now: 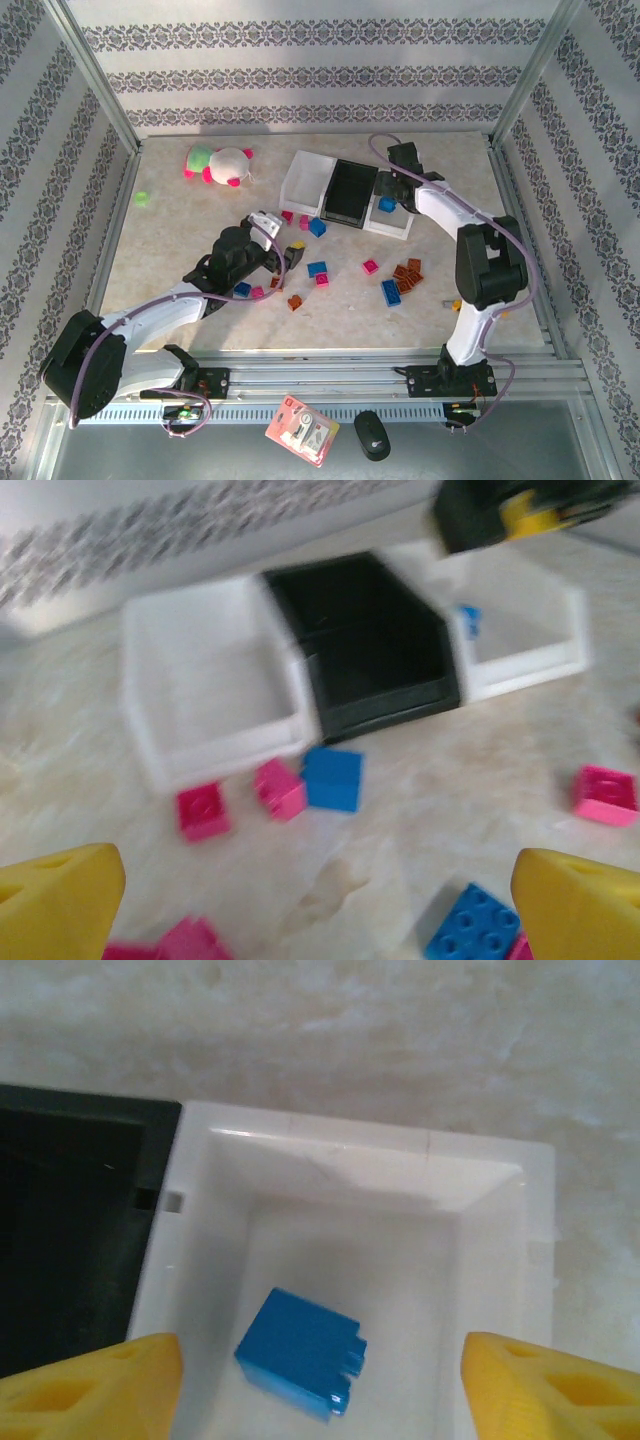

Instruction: Sort the legos into containers by color

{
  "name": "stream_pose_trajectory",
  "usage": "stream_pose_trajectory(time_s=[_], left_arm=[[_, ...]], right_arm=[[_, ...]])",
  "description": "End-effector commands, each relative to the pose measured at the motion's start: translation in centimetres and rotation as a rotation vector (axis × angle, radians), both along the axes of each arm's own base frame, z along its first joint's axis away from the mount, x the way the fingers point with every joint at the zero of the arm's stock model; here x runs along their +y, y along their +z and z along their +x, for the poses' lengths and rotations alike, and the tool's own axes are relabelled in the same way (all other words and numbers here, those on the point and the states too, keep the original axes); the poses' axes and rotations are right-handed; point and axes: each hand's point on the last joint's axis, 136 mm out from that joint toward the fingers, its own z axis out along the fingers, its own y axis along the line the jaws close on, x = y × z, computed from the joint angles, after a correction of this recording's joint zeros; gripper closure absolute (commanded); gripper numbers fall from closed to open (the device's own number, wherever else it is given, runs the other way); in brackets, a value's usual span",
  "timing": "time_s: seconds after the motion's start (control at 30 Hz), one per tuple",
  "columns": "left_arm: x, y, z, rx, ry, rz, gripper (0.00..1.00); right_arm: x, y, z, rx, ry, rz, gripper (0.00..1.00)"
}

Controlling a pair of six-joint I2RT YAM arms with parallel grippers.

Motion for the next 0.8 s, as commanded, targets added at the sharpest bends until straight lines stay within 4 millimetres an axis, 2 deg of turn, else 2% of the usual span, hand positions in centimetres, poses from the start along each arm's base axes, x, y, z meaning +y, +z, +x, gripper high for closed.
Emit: stream_pose_trajectory(time_s=[0.0, 0.1, 0.2, 0.33, 0.47, 0.63, 0.77], left_arm=[[4.5, -0.2, 0.6, 0.098, 0.306, -0.001, 0.01], [6.5, -0.8, 0.0, 0.192, 0.437, -0.004, 0.01], [6.8, -1.7, -0.7, 0.282, 0.445, 0.039, 0.01], [8.2, -3.2, -1.0, 0.406, 0.536, 0.068, 0.01], [8.0, -5.2, -0.3, 0.528, 0.545, 0.060, 0.00], [7.8, -7.8, 1.2, 0.683, 0.610, 0.075, 0.07], [7.6, -9.9, 2.0, 0.785, 0.673, 0.099, 0.21]], right_arm=[[1.7, 4.8, -1.6, -0.121, 0.089, -0.005, 0.18], [4.1, 6.5, -4.2, -0.183, 0.188, 0.018, 0.13], [6.7, 7.6, -7.0, -0.237, 0.316, 0.034, 0.07], [10.0, 8.1, -11.1, -0.274, 0.463, 0.066, 0.04], [12.6, 8.3, -14.1, -0.293, 0.569, 0.105, 0.04], [13.8, 7.8, -15.3, -0.289, 0.603, 0.126, 0.03], [14.1, 7.4, -15.1, -0.284, 0.600, 0.126, 0.02]])
